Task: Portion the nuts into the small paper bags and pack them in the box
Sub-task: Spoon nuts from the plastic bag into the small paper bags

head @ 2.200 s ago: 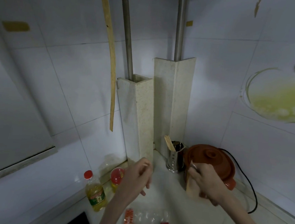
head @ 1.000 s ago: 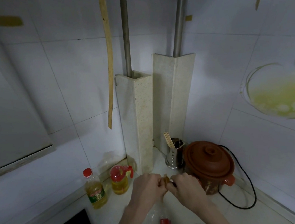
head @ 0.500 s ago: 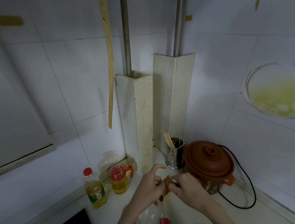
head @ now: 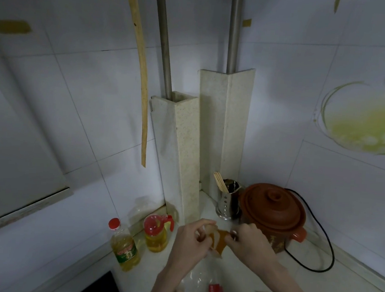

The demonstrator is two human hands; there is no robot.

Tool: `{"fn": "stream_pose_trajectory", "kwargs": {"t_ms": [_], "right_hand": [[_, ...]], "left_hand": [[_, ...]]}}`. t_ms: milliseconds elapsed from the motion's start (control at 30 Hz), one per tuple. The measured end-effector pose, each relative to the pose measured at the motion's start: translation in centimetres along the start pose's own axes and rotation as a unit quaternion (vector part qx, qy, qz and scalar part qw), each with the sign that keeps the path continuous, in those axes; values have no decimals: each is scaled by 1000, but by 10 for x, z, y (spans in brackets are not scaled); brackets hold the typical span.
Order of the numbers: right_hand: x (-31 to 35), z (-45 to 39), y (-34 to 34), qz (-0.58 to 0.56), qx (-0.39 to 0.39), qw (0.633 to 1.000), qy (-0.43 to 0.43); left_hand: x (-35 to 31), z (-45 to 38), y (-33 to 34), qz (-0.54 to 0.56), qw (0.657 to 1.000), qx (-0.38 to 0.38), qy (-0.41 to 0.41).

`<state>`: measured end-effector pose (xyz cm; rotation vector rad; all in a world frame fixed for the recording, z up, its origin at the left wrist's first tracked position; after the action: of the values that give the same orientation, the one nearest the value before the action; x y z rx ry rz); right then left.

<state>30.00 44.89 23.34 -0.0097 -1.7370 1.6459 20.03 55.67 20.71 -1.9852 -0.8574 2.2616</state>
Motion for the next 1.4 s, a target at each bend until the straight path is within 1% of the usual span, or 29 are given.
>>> {"fn": "stream_pose_trajectory", "kwargs": {"t_ms": [167,267,333,400,433,500,600,700,767,967,1067,1133,1167,1233,1267,1333,1400], "right_hand": [[-4,1,9,-37,12,999,16],[-11,2,6,-104,18,994,3],[-10,2,10,-116,28,993,-6],[-10,1,14,-125,33,992,-4],[-11,0,17,-134,36,990,-1],[-12,-1,20,-152,45,987,-2],[-11,0,19,-168,32,985,-3],[-10,-1,14,-170,2,985,9],[-9,-2,13,-171,-10,985,15],[1,-4,13,-182,-28,983,8],[1,-4,12,-187,-29,982,10],[1,-4,12,-199,-29,979,13],[1,-4,12,-208,-31,978,13],[1,-2,13,-223,-33,974,6],[2,-2,13,-230,-31,973,0],[3,0,17,-247,-15,969,1],[-1,2,22,-250,-6,968,7]], "left_hand": [[-3,2,3,17,999,15,32],[-5,5,0,-64,996,29,56],[-8,8,5,-115,990,43,65],[-10,11,16,-143,984,71,78],[-8,11,23,-142,982,95,77],[-1,13,34,-94,984,137,56],[8,14,38,-19,988,151,27],[9,15,36,3,990,135,38],[6,16,34,-6,992,110,54],[-5,11,34,-131,988,46,74],[-5,10,34,-161,983,27,90],[-2,10,34,-139,987,20,84],[2,10,34,-103,992,15,72],[10,11,31,-19,999,-15,47],[14,11,27,1,999,-41,36],[22,13,21,-3,997,-79,14],[28,14,19,-11,997,-82,5]]}}
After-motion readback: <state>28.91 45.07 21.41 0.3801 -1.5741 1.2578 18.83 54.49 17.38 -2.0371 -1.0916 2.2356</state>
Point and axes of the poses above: each hand's wrist, its own z-axis away from the middle knuckle, its own y-axis out of the palm, x = y × z, the point moved 8 cm from there along -z, towards the middle knuckle, and after that the axes turned 14 degrees about x, right-handed, at the moved point
